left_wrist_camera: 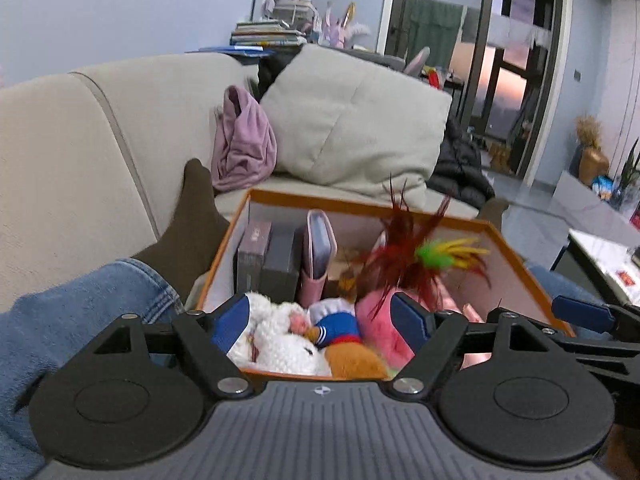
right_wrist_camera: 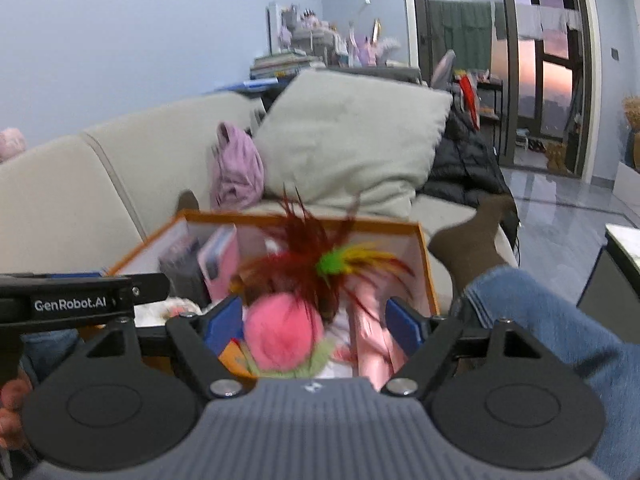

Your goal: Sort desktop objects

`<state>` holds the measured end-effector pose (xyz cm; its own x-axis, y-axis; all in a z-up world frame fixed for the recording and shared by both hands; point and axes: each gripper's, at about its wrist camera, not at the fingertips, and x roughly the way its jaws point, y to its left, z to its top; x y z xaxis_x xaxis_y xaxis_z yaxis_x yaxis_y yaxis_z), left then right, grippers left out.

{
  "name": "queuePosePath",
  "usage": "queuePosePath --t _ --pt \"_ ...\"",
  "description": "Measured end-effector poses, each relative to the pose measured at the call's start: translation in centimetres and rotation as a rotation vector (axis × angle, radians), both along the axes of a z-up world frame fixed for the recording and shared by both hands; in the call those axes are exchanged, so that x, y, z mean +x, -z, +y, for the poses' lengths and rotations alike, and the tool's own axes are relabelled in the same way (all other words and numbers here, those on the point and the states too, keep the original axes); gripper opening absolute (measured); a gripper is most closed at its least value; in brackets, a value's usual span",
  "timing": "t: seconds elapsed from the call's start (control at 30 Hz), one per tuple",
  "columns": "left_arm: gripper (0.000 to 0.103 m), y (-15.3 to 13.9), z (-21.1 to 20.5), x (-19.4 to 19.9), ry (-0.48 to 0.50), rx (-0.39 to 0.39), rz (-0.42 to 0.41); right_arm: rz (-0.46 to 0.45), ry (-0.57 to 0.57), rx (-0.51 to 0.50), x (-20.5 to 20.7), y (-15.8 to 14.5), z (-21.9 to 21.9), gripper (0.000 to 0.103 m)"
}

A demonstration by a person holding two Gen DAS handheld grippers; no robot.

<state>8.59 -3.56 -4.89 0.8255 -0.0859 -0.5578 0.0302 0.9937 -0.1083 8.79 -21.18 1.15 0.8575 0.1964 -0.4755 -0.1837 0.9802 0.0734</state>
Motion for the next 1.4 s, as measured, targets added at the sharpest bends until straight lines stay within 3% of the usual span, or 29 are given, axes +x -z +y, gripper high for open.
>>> queuePosePath --t 0.13,0.4,1.4 --pt "0.092 1.4 -0.7 0.4 -0.024 0.043 0.041 0.013 -0.005 0.002 0.1 1.1 0.0 0.080" --pt "0.092 3.1 -1.7 0.7 -0.004 0.148 0.018 0.046 -0.014 0.021 0.6 2.8 0.1 0.082" --pt "0.093 4.1 -2.0 1.2 -0.025 0.159 0.000 0.047 -0.011 0.037 1.2 3.6 -0.1 0.085"
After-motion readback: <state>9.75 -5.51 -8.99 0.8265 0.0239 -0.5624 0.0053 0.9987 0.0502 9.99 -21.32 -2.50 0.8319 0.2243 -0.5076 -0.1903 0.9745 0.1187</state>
